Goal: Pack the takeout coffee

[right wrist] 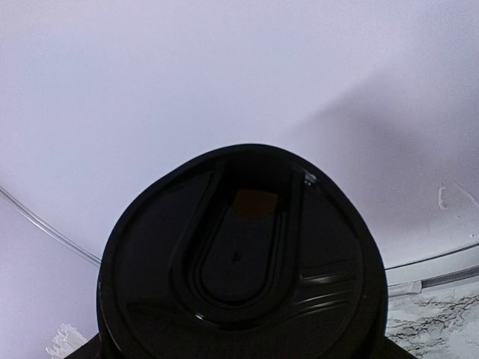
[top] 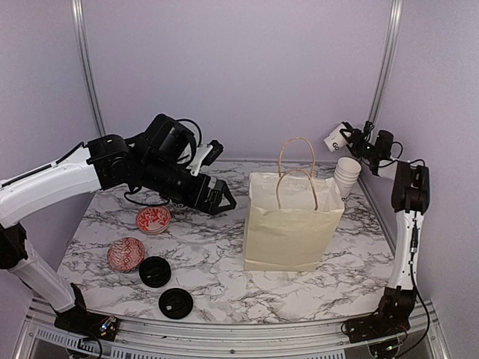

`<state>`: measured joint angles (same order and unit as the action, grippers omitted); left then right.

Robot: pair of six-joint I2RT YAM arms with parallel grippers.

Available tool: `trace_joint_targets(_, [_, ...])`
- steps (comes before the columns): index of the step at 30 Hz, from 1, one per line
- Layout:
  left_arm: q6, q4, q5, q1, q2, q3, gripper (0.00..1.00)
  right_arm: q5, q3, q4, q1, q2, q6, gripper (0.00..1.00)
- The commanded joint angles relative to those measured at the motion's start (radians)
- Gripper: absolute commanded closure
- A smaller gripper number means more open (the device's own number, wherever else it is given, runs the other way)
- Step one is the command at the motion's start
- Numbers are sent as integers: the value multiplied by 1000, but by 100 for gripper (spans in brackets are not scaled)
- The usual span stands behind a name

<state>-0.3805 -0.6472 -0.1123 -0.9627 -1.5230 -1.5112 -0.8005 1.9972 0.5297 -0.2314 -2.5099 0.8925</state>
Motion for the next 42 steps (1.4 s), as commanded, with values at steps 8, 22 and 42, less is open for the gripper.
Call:
trace_joint_targets(8, [139,38,215,-7,82,-78,1,-12,-70,-62,81,226,-275,52])
trace_joint_targets(22, [234,39,183,-7,88,-162,1,-31,-290,22,204,376,-290,51])
trace_joint_targets(42, [212,74,229,-15,248,27,1,31,-231,-162,450,441,-524,51])
